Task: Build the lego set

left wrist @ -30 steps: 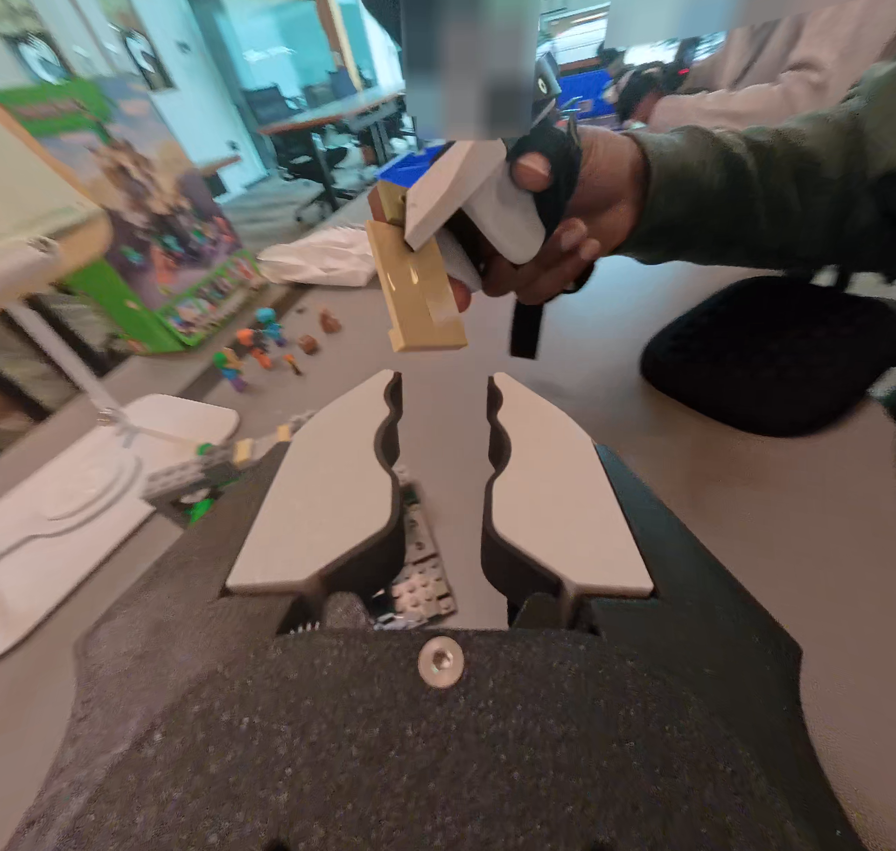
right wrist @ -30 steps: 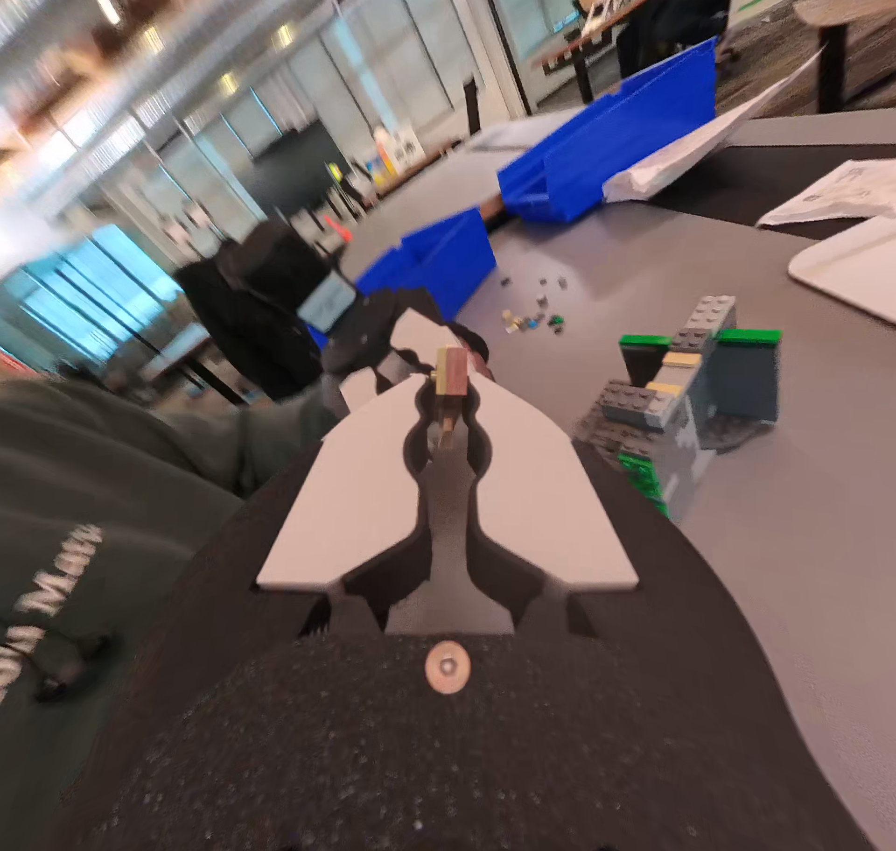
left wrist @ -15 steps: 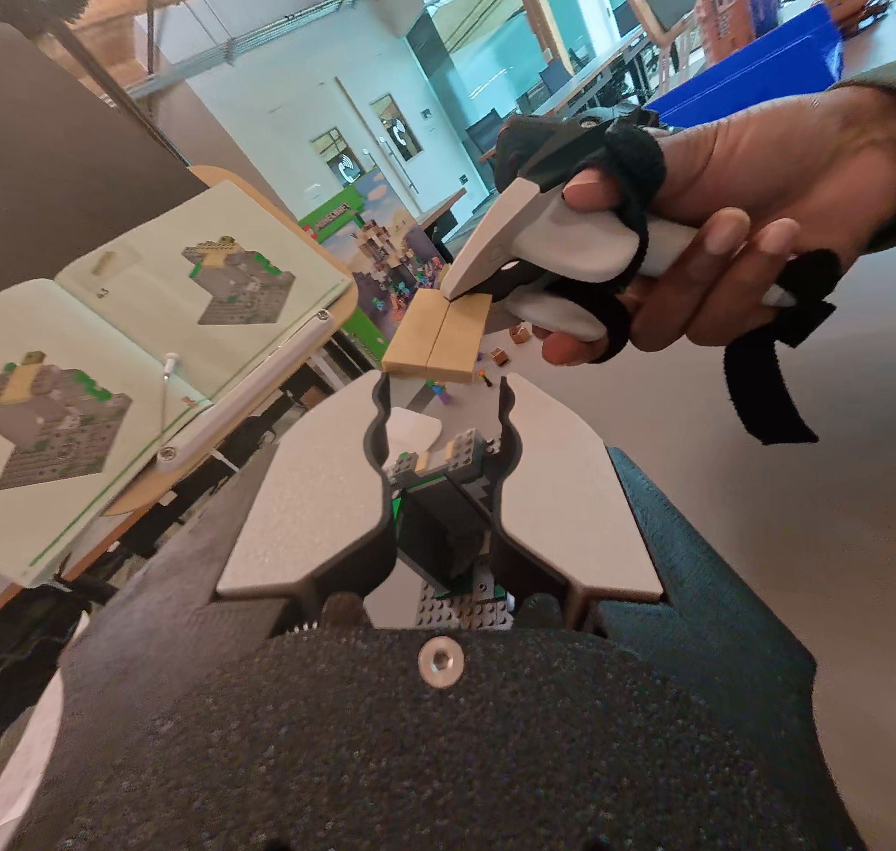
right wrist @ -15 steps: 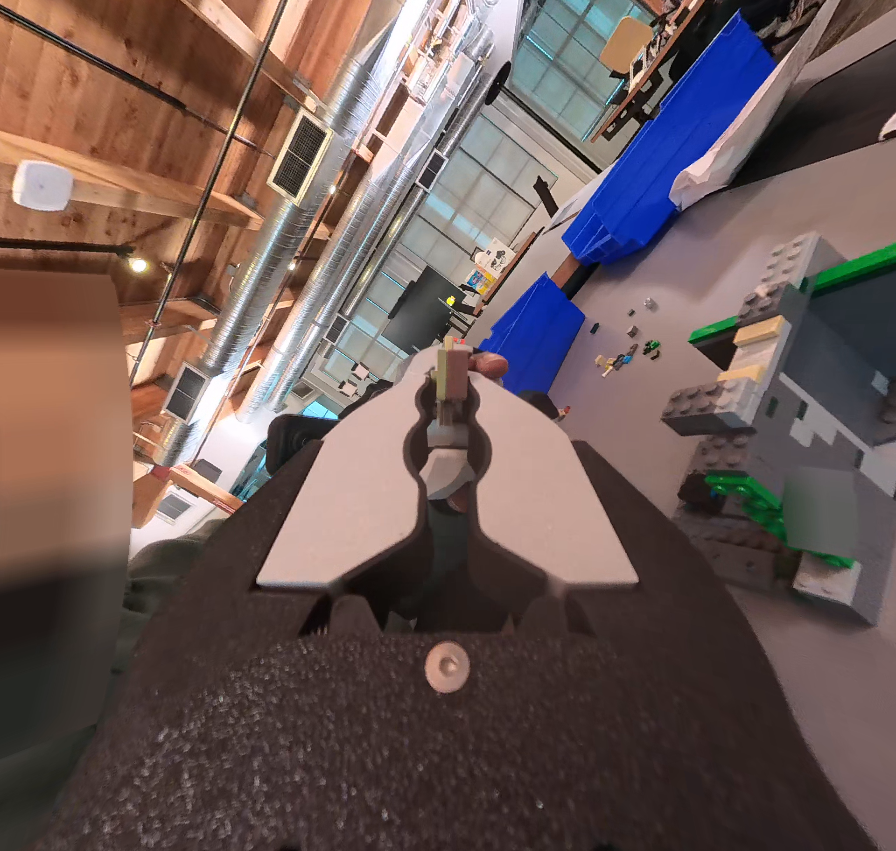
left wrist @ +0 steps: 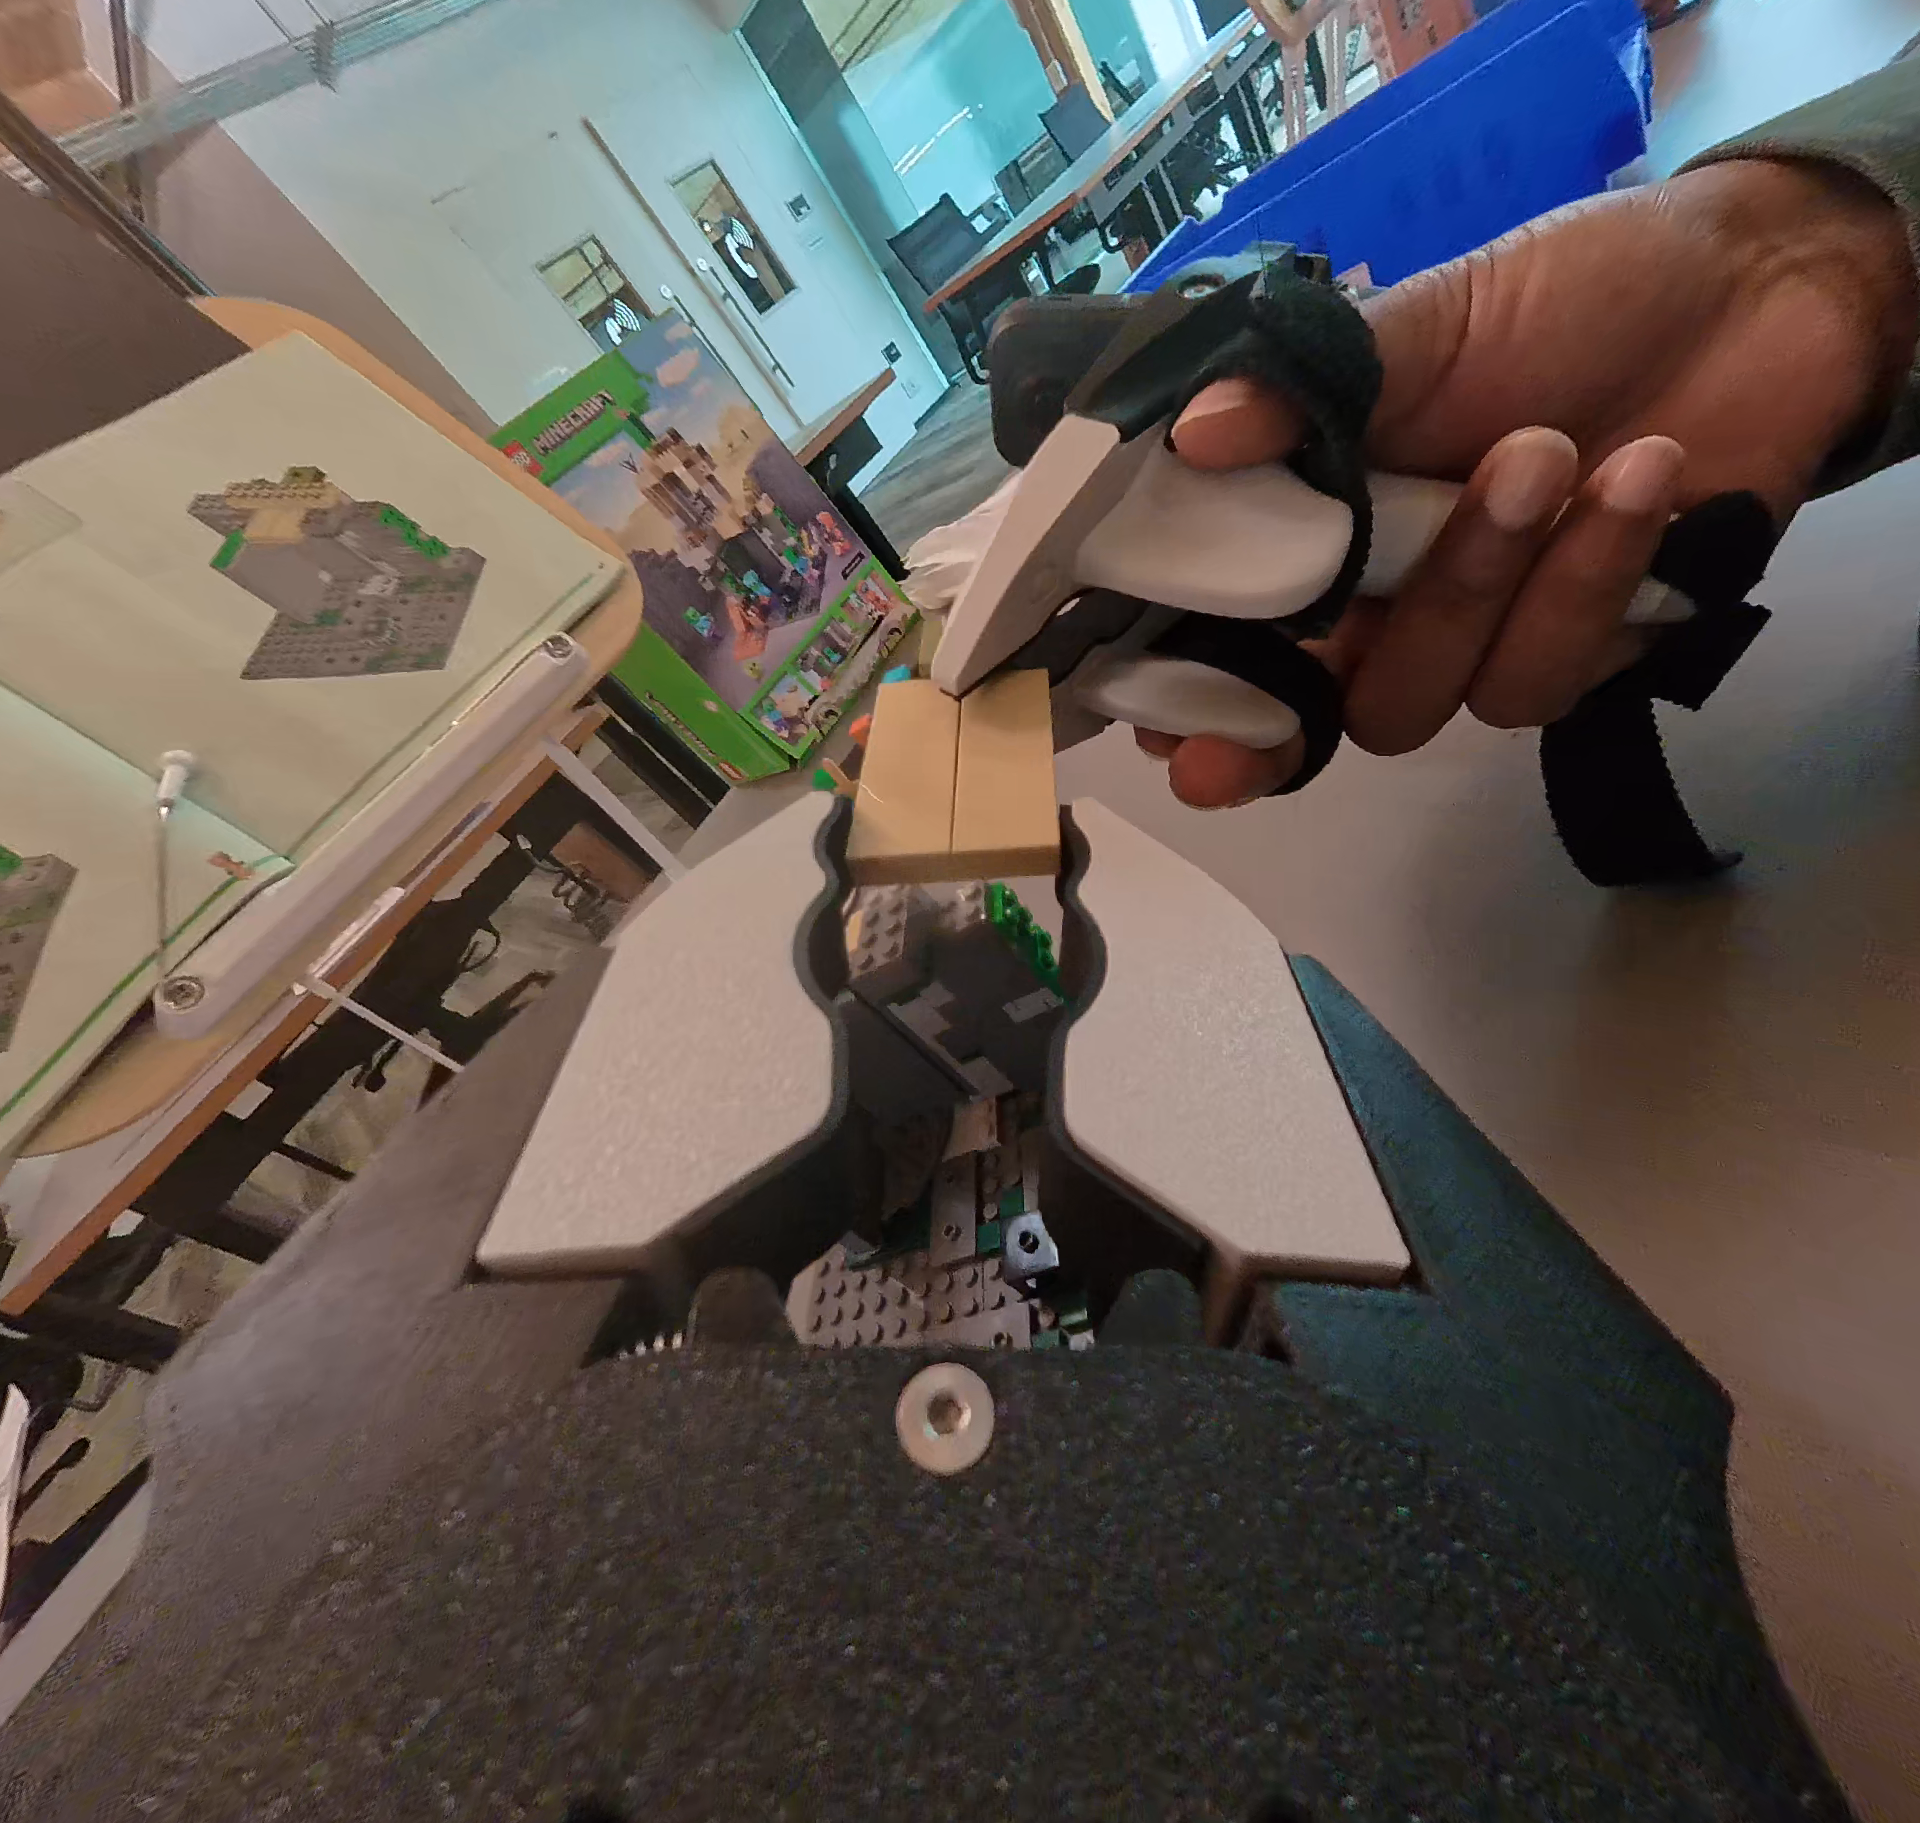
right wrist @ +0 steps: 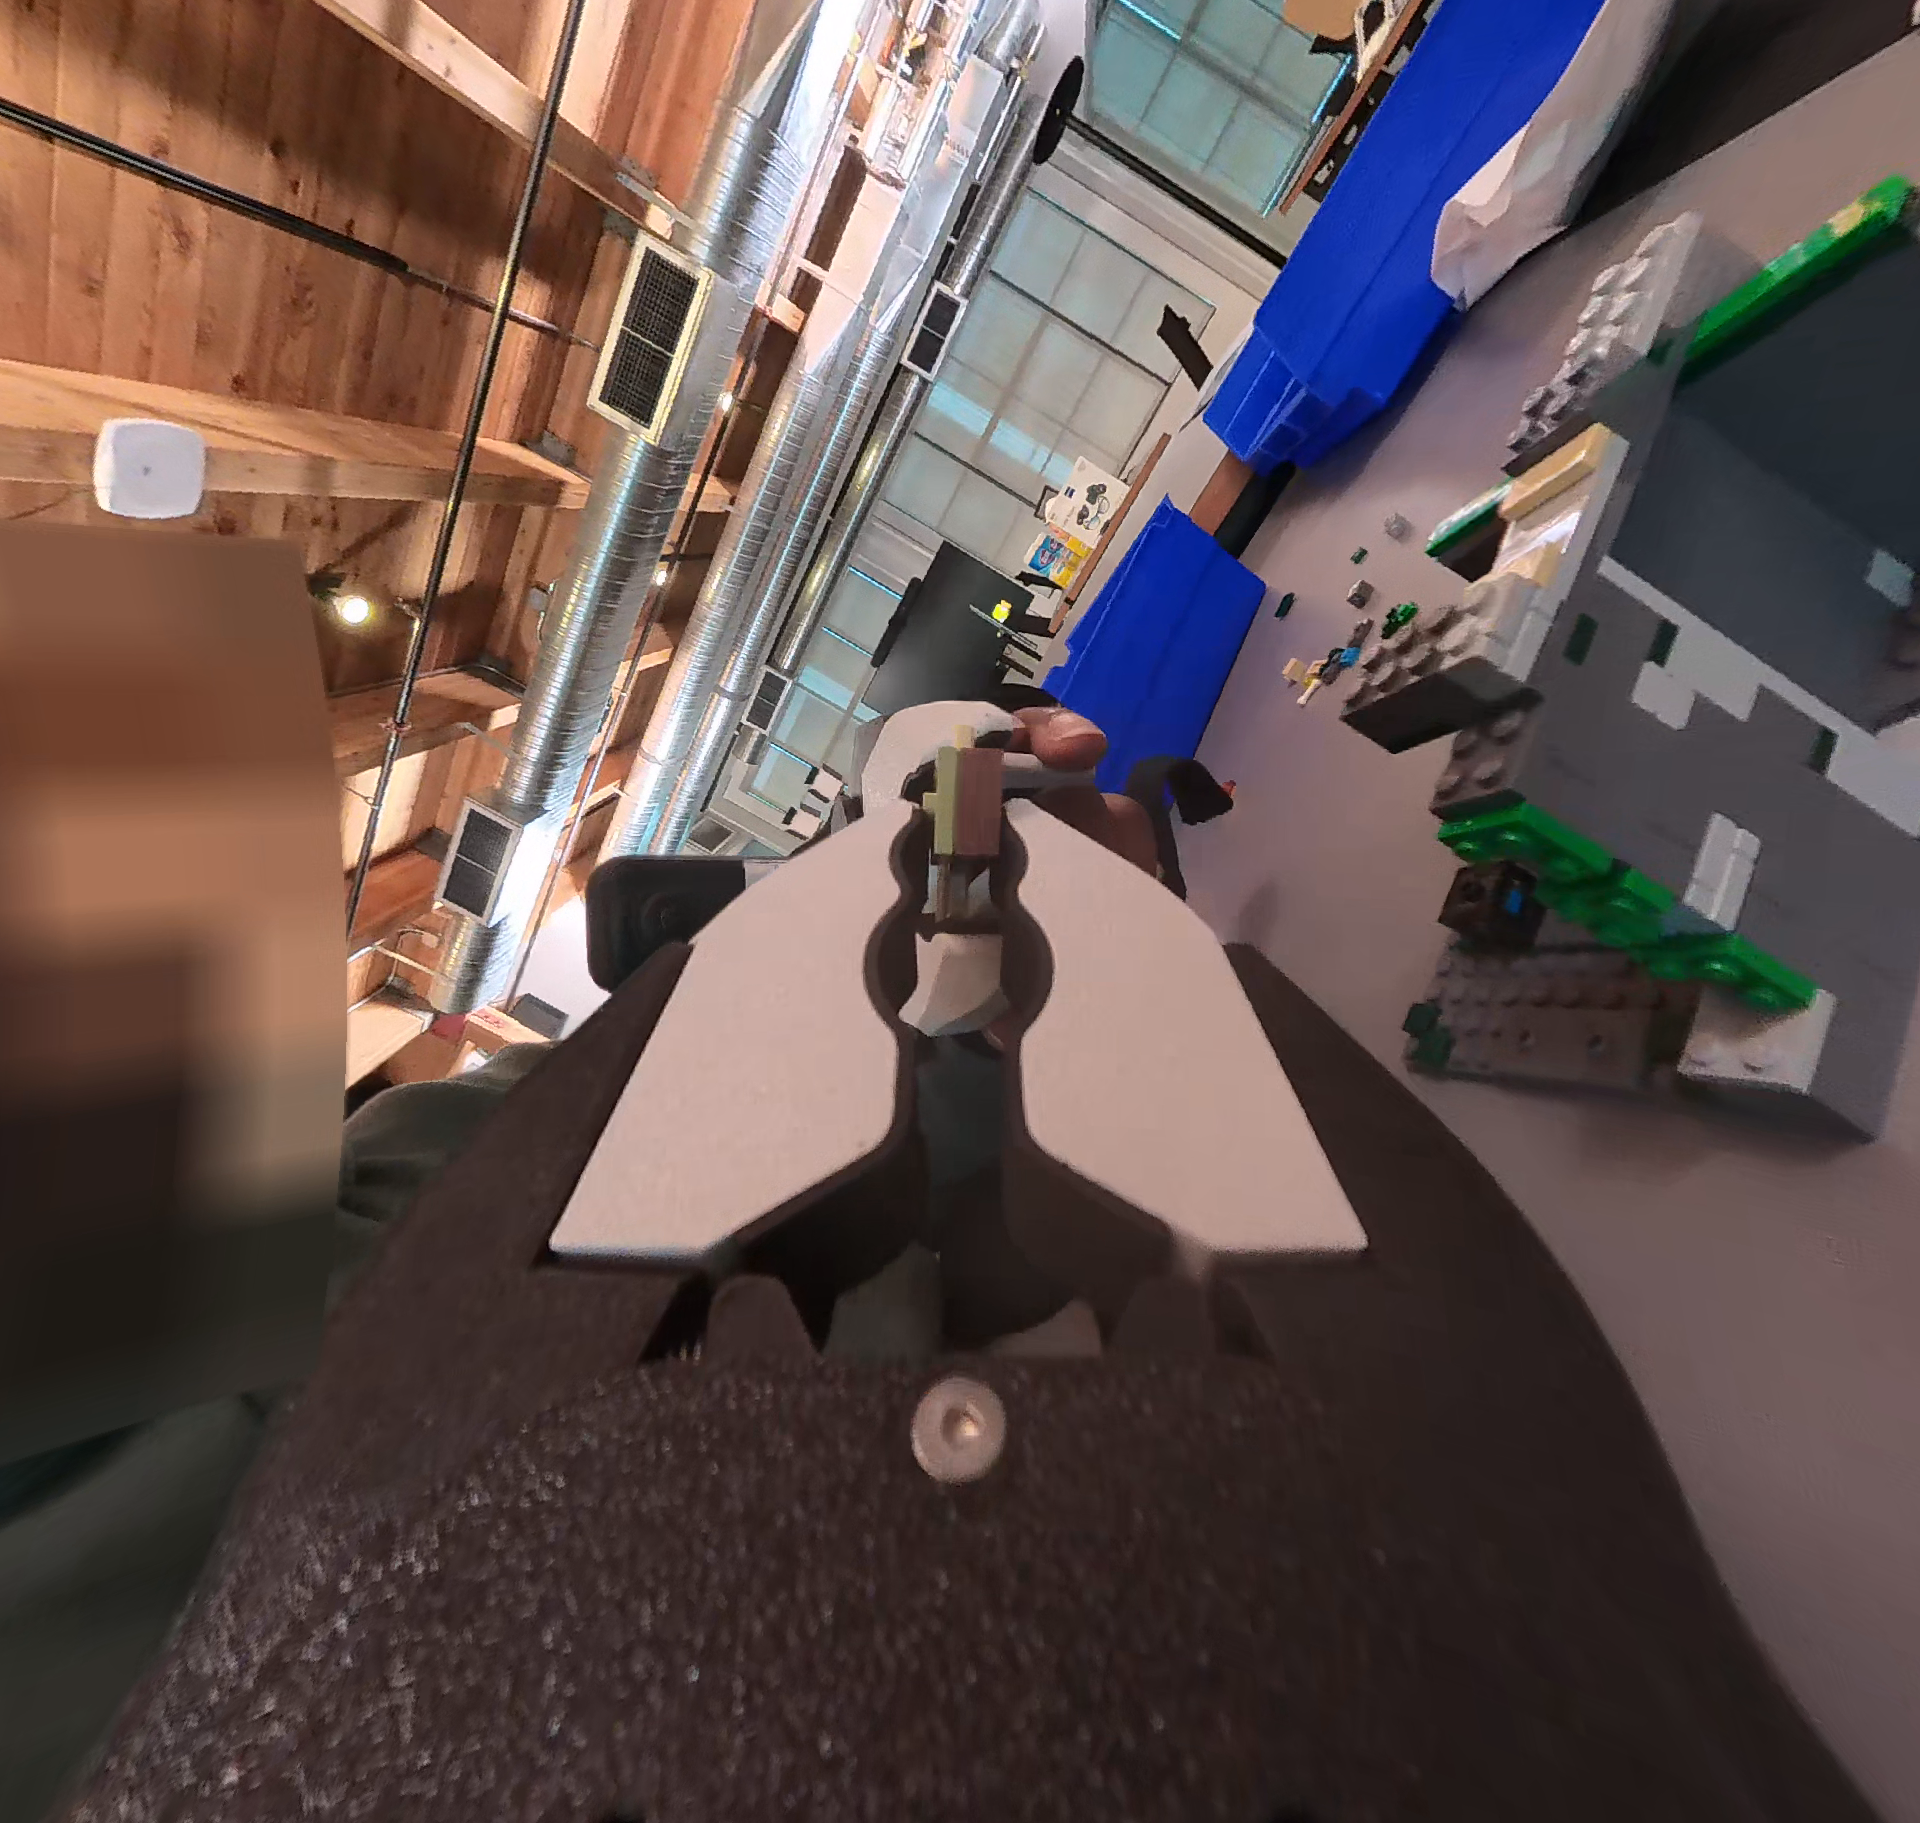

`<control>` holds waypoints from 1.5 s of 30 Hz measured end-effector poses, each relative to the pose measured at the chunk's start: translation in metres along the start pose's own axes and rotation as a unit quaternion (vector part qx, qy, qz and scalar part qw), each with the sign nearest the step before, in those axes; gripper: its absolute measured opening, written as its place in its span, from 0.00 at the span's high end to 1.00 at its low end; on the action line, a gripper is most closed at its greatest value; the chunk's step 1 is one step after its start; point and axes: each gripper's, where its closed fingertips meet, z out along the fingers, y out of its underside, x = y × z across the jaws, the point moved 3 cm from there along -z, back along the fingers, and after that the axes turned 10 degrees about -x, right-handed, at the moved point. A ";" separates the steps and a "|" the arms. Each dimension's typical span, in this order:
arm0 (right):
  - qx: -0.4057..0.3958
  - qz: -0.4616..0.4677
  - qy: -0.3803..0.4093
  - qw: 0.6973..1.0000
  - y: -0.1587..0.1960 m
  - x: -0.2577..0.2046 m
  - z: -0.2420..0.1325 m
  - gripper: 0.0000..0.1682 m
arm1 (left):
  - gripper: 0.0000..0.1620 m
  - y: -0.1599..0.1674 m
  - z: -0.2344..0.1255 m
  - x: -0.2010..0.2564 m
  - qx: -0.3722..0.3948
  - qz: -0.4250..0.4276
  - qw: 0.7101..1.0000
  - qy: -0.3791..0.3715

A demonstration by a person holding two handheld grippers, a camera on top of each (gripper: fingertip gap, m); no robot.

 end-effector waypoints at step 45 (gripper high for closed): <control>-0.440 -0.469 0.069 0.763 -0.079 0.050 0.008 0.90 | 0.77 0.038 0.037 -0.053 -0.085 -0.232 0.961 0.122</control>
